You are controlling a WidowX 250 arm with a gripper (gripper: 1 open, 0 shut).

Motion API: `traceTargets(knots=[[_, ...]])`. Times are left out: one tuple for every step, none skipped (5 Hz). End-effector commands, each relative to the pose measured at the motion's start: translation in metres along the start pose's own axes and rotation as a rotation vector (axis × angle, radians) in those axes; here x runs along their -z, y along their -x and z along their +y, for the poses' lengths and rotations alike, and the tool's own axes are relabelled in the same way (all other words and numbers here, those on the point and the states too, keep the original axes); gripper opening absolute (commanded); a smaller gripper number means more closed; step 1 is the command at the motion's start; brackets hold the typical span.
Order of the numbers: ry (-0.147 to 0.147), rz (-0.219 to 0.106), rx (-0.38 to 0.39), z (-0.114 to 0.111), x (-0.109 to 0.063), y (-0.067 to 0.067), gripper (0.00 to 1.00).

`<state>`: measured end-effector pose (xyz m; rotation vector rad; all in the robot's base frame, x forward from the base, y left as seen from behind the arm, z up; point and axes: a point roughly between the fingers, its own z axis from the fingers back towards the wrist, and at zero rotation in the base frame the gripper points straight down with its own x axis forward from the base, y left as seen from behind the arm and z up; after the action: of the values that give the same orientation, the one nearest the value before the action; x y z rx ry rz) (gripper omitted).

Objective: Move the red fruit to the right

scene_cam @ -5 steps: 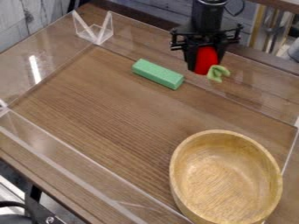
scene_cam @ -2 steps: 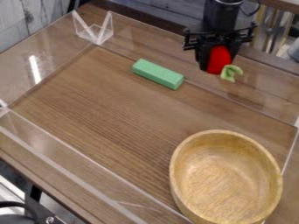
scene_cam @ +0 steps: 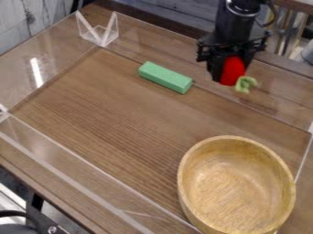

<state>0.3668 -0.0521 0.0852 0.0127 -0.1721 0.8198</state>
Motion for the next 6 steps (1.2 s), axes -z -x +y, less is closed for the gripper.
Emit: traceTargets(knots=[[0.05, -0.044, 0.009, -0.012, -0.008, 0.003, 0.0], [0.046, -0.049, 0.009, -0.014, 0.003, 0.009, 0.0], [0.038, -0.053, -0.021, -0.014, 0.015, 0.01, 0.0], [0.028, -0.057, -0.053, -0.009, 0.029, 0.006, 0.0], [0.032, -0.052, -0.06, -0.005, 0.032, 0.001, 0.0], [0.036, -0.048, -0.113, -0.005, 0.026, 0.001, 0.0]])
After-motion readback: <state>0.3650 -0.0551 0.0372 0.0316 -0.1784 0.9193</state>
